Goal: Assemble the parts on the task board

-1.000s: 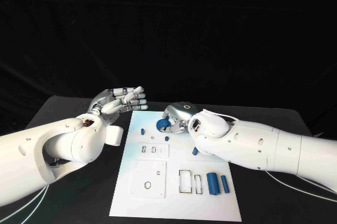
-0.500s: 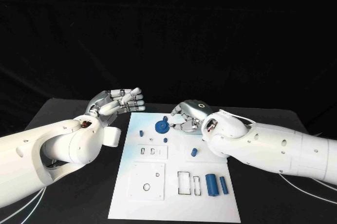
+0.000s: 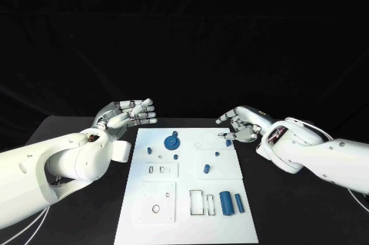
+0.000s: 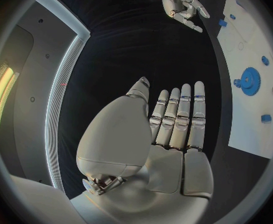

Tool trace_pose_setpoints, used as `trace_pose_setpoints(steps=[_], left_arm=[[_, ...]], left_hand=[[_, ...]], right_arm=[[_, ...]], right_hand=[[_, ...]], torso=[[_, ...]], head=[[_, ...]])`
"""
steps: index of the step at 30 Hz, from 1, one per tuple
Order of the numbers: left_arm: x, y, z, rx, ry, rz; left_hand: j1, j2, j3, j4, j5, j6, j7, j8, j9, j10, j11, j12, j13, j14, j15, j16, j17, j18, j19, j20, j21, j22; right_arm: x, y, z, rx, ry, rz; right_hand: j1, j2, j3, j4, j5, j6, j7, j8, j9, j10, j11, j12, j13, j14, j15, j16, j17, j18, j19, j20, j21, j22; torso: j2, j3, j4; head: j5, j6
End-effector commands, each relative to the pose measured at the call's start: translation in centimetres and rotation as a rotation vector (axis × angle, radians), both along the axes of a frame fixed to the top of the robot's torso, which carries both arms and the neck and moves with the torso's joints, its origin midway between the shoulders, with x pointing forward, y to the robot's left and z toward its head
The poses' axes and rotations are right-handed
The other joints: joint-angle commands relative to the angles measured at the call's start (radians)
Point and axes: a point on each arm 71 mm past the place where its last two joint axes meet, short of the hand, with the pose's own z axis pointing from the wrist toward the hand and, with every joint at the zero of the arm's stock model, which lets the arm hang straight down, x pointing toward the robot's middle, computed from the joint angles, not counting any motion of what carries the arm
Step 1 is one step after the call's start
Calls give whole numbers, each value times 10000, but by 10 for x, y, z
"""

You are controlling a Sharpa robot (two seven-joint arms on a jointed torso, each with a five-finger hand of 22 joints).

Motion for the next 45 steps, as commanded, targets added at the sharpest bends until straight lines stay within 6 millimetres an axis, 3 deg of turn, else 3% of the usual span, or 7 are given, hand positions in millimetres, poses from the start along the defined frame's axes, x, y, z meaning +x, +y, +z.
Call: trace_pose_setpoints(steps=[1,5,11,15,25,37,45], left_arm=[[0,-4,0,-158,-44,-290],[1,-4,0,-156,-32,-291],[3,-3,-1,-143,-19,-263],[3,-3,-2,-139,-15,-255],[3,-3,-2,-138,-14,-249],[3,-2,-2,-129,-8,-226],[3,-1,-2,-124,1,-219]], left_hand=[[96,4,2,-62,-64,30,6,-70,-9,14,77,-49,-10,66,23,-29,14,100,-80,-23,64,11],[96,4,2,-62,-64,30,6,-70,-9,14,77,-49,-10,66,23,-29,14,100,-80,-23,64,11],[96,4,2,-62,-64,30,6,-70,-9,14,77,-49,-10,66,23,-29,14,100,-80,-23,64,11],[96,4,2,-62,-64,30,6,-70,-9,14,77,-49,-10,66,23,-29,14,100,-80,-23,64,11],[96,4,2,-62,-64,30,6,-70,-9,14,77,-49,-10,66,23,-29,14,100,-80,-23,64,11],[96,4,2,-62,-64,30,6,-70,-9,14,77,-49,-10,66,23,-29,14,100,-80,-23,64,11],[114,12,0,-74,-63,30,7,-81,-9,11,78,-60,-11,72,24,-40,17,98,-97,-17,71,14]], right_arm=[[0,-13,-5,313,604,424],[1,-33,-14,211,832,6],[5,-44,-30,83,1175,-317],[9,-45,-41,-10,1401,-458],[18,-41,-60,-187,1716,-688],[26,-34,-67,-276,1764,-736],[28,-30,-69,-302,1809,-683]], right_hand=[[77,-36,-42,-38,78,-78,9,-28,-17,-56,-6,-54,230,688,27,-25,1201,98,-43,35,-34,1160],[93,-74,-81,-45,106,-116,16,-28,-30,-46,0,-45,238,704,32,-4,1258,93,-26,40,-22,1176],[102,-85,-92,-50,112,-123,16,-26,-33,-36,2,-31,250,715,34,12,1298,90,-18,41,-14,1185],[112,-87,-95,-55,116,-126,16,-24,-34,-26,2,-18,263,723,34,26,1330,92,-21,42,-19,1181],[155,-57,-95,-70,117,-105,13,-1,-33,36,1,64,335,751,36,69,1433,76,25,45,28,1231],[232,52,-60,-98,53,-13,4,53,-22,95,-7,143,399,771,33,97,1499,66,65,47,58,1270],[323,242,48,-174,-29,451,-83,289,61,207,-82,303,538,792,-22,129,1575,49,130,11,110,1339]], torso=[[-59,72,-70],[-65,106,-53],[-53,151,-46],[-61,127,-33],[-51,122,-32],[-63,118,-54],[-64,127,-47]], head=[[-19,66],[-42,34],[-79,-33],[-91,-78],[-88,-164],[-33,-242],[32,-277]])
